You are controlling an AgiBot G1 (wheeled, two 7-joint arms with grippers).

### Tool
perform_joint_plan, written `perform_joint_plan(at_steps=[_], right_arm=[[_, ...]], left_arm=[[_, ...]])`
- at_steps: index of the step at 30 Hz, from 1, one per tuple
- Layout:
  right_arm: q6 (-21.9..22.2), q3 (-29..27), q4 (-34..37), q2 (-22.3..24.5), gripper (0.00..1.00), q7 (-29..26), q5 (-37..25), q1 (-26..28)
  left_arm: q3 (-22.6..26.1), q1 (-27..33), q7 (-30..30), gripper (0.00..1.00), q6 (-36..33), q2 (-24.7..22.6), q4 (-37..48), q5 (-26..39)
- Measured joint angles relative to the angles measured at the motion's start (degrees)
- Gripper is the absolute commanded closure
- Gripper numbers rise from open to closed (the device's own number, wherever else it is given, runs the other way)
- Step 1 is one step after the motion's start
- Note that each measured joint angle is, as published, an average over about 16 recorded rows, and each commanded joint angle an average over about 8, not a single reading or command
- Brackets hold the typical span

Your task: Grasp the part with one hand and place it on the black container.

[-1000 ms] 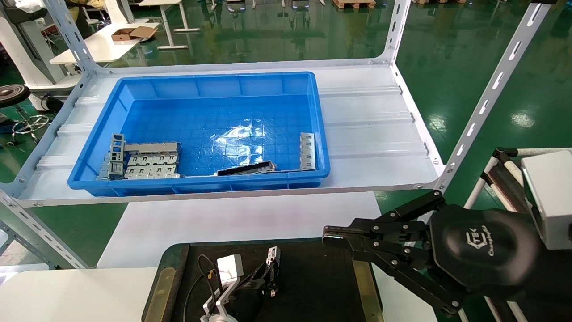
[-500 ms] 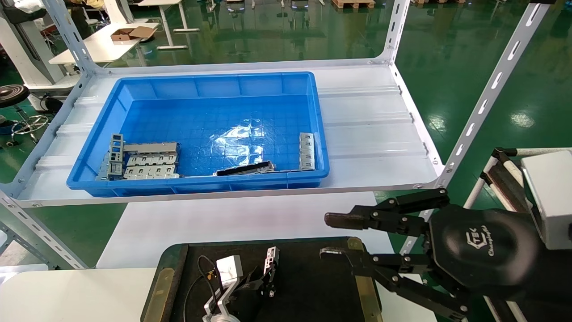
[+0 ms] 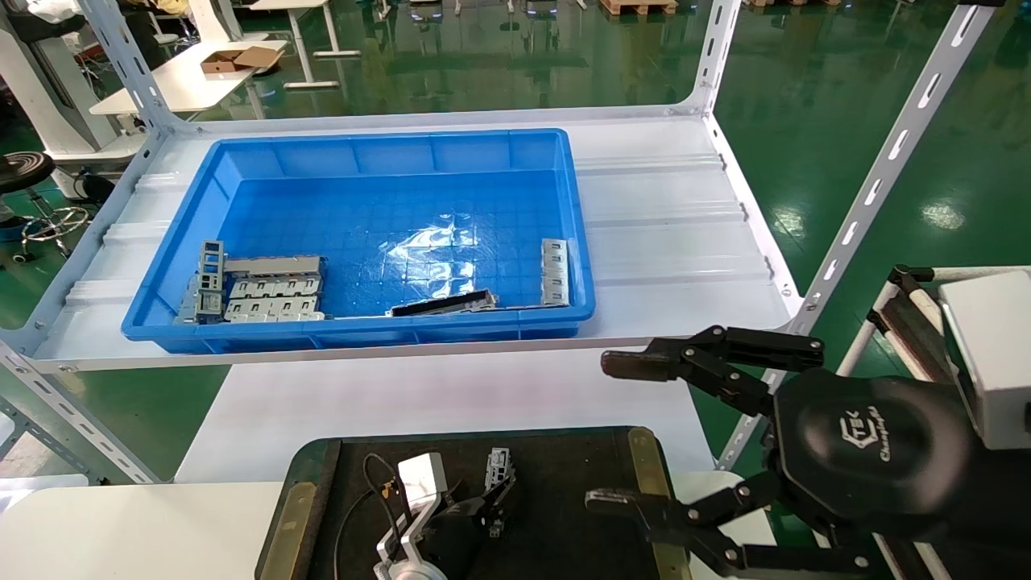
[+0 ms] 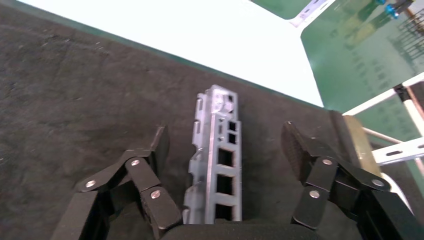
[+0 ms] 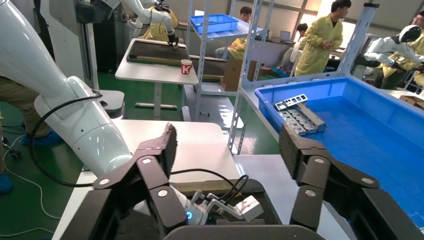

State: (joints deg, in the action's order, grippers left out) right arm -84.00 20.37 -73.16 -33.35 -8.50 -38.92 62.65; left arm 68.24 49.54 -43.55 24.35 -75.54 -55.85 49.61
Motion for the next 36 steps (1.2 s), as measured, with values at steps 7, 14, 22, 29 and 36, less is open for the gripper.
perform_joint_plan(at_steps=[7, 14, 22, 29, 36], right_arm=[[0.00, 0.01, 0.00, 0.00, 0.00, 0.00, 0.00, 0.00], [0.01, 0.01, 0.00, 0.01, 0.00, 0.01, 0.01, 0.00], [0.01, 0.02, 0.00, 0.01, 0.00, 0.01, 0.01, 0.01], [0.01, 0.03, 0.00, 0.01, 0.00, 0.01, 0.02, 0.01], [0.01, 0.03, 0.00, 0.01, 0.00, 0.02, 0.02, 0.01]], left_arm=[[-0.20, -0.98, -0.90, 0.00, -1.02, 4.34, -6.38, 0.81], [-1.57, -2.69, -2.94, 0.00, -4.56, 11.59, -14.82, 3.22], [-5.39, -4.45, -5.57, 0.00, -13.19, 19.92, -21.07, 8.56], [-11.50, -6.15, -5.31, 0.00, -24.16, 25.66, -22.21, 12.59], [-19.85, -8.88, 0.48, 0.00, -35.48, 30.01, -22.17, 12.30]])
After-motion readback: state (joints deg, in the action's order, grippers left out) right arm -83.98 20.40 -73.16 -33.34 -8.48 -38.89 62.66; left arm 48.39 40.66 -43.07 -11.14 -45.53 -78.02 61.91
